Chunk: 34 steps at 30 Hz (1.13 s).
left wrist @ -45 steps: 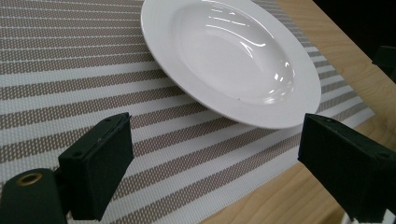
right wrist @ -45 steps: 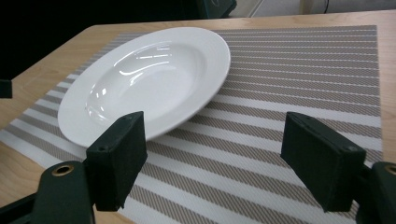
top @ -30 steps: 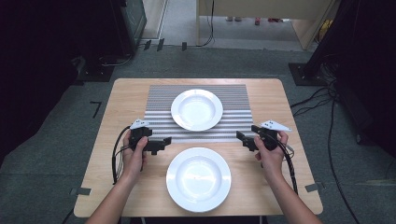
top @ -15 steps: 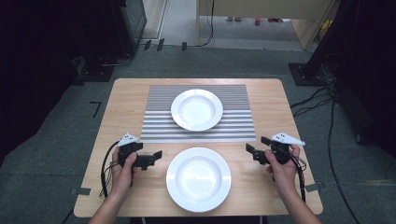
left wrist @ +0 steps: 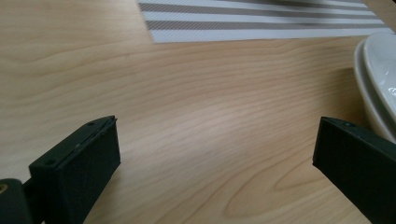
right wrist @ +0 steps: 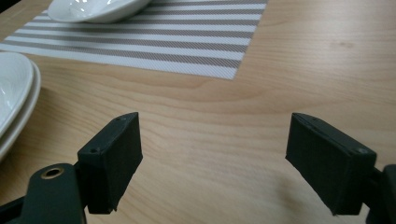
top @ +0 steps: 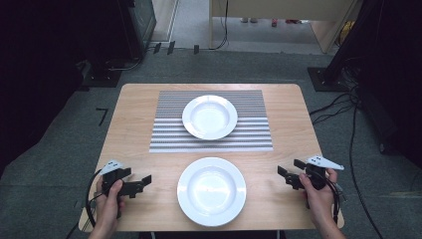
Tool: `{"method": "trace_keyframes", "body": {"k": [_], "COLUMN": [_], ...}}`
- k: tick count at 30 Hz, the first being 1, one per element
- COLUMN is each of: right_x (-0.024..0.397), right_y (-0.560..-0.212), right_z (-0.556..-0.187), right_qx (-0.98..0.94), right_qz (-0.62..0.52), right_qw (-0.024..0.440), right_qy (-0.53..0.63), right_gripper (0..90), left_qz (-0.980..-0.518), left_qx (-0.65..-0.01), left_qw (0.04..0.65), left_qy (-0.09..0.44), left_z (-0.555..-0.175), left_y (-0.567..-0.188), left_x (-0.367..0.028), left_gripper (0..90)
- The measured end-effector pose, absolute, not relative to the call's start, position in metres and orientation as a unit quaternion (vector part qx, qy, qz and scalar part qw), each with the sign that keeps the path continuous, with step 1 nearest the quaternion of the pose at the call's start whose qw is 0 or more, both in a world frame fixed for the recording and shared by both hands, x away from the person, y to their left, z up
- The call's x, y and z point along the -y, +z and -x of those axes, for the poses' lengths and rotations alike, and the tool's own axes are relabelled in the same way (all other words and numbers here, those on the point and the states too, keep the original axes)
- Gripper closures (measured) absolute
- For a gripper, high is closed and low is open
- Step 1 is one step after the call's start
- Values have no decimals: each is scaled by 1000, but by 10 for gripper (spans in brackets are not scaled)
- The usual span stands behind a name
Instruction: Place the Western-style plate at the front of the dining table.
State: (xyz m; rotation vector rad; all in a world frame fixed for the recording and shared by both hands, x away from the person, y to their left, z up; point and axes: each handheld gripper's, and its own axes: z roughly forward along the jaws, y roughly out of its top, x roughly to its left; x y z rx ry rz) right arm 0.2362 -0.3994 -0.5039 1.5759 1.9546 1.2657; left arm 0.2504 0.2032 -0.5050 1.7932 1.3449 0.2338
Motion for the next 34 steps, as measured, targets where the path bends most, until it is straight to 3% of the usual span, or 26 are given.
{"method": "trace_keyframes", "body": {"k": [12, 23, 31, 34], "right_x": [432, 434, 423, 422], "right_y": [-517, -525, -525, -526], "right_z": [-199, -194, -192, -193], "right_qx": [-673, -693, -708, -709], "right_qz": [-581, -585, -580, -582], "right_qw": [155, 198, 229, 228], "right_qy": [430, 373, 332, 326], "right_gripper": [172, 149, 123, 69], "left_qz": [-719, -760, -758, -758], "left_qx": [-557, -523, -527, -527], "left_qw": [393, 323, 314, 314], "left_qy": [137, 213, 221, 221], "left_z": [-222, -213, -214, -214], "left_y": [-514, -519, -520, -520], "left_x": [-246, -228, -225, -225], "left_gripper": [5, 6, 4, 4]}}
